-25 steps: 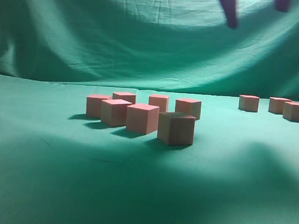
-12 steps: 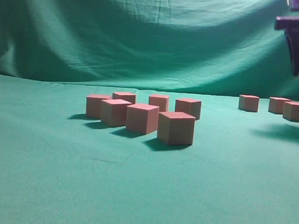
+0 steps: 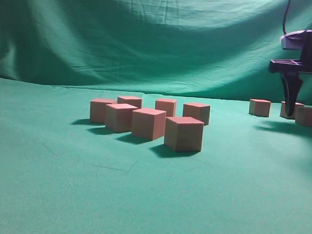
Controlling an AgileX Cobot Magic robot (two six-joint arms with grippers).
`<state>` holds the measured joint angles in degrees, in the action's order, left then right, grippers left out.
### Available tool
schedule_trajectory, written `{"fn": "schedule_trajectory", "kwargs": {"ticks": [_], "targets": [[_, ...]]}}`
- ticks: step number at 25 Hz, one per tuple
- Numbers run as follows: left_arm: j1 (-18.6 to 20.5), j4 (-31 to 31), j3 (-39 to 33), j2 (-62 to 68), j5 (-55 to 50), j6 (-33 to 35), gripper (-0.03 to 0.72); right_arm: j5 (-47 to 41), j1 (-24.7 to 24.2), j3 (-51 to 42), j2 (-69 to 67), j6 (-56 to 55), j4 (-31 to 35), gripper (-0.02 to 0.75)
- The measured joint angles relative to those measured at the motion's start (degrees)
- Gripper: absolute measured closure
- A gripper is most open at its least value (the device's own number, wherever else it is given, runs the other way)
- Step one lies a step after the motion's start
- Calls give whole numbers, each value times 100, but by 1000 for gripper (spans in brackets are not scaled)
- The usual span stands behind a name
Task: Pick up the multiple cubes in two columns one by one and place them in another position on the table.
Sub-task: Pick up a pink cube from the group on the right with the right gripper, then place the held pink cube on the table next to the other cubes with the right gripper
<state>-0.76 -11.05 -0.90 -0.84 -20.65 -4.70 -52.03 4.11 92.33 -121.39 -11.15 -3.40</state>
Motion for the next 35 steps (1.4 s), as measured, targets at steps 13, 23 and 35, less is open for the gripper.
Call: {"fn": "schedule_trajectory", "kwargs": {"ticks": [13, 23, 35], "targets": [[0, 0, 0, 0, 0, 0, 688, 138, 0, 0, -69, 158, -3, 481], [0, 0, 0, 0, 0, 0, 688, -1372, 8, 1024, 846, 158, 287, 481], [0, 0, 0, 0, 0, 0, 688, -1904, 8, -177, 3664, 284, 888, 481]]}}
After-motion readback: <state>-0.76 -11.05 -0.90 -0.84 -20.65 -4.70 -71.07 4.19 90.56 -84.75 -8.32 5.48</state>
